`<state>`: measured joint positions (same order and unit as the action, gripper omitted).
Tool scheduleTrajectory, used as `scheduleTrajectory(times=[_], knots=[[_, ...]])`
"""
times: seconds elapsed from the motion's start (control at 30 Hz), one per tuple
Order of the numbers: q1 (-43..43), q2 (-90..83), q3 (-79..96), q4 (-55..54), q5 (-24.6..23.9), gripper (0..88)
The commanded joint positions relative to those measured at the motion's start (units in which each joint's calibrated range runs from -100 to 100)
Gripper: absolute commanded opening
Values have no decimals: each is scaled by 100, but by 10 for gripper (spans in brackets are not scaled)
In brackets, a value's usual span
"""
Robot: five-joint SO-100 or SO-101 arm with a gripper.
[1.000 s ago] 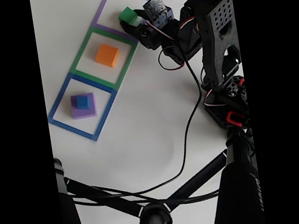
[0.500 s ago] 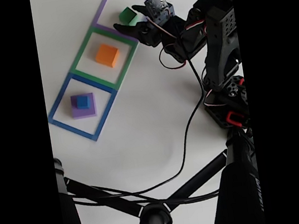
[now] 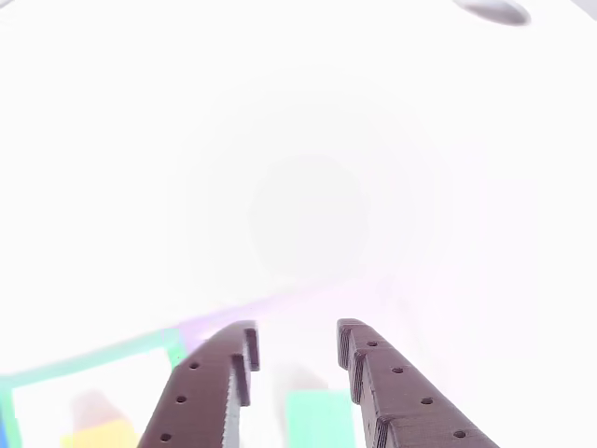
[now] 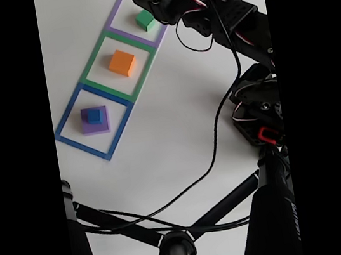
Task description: Tower of hanoi
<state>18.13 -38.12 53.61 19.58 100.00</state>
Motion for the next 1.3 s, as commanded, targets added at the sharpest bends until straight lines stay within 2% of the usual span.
scheduleTrajectory(times=[0.0,0.07,0.2,0.43,0.63,0.87,0.97,1.07,1.27], knots=[[-509,-415,-2452,3329,0,2],[-768,-375,-3307,4390,0,1],[-1382,-367,-4379,5637,0,1],[-2341,-367,-5688,7289,0,1],[-3117,-439,-6225,7969,-85,1],[-3750,-560,-6179,8001,-135,12],[-3875,-690,-5834,7807,0,69],[-3836,-1053,-4888,7143,0,183],[-3625,-1982,-2207,4924,0,266]])
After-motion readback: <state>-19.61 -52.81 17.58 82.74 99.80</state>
